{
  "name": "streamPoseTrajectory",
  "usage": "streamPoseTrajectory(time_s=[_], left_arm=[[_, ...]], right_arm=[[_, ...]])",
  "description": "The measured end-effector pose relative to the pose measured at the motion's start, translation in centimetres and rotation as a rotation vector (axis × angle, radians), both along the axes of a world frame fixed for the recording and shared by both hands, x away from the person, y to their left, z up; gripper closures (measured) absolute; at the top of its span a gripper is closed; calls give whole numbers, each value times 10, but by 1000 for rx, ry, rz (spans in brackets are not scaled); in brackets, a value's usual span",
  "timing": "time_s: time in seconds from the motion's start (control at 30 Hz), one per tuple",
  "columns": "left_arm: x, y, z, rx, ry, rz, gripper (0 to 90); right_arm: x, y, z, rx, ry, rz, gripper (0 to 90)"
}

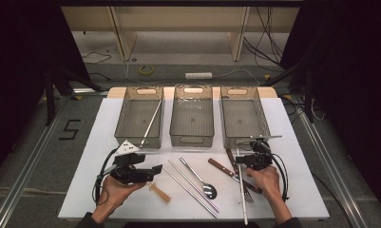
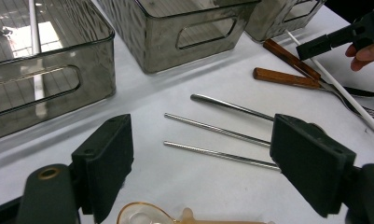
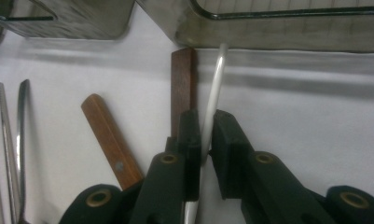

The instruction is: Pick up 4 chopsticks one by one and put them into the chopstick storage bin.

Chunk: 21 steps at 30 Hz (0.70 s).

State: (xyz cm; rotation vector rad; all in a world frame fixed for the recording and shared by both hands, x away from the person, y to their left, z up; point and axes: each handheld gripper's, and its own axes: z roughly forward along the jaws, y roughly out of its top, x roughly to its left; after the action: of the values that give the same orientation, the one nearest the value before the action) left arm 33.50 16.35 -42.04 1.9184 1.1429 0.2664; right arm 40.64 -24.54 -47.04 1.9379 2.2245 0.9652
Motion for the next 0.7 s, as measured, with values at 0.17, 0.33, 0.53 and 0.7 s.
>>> streamPoseTrajectory(time_s=[0.17, 0.33, 0.53, 0.7], left_arm=[[0, 0, 0, 4, -1, -4, 210], [0, -1, 0, 3, 3, -4, 210], [0, -1, -1, 4, 4, -6, 210], [0, -4, -2, 1, 5, -9, 210]], right_arm=[[-2, 0, 2, 50, -5, 0, 846], [-5, 2, 5, 121, -5, -2, 865], [-9, 0, 13, 172, -30, 2, 870], [-12, -2, 18, 222, -46, 5, 872]])
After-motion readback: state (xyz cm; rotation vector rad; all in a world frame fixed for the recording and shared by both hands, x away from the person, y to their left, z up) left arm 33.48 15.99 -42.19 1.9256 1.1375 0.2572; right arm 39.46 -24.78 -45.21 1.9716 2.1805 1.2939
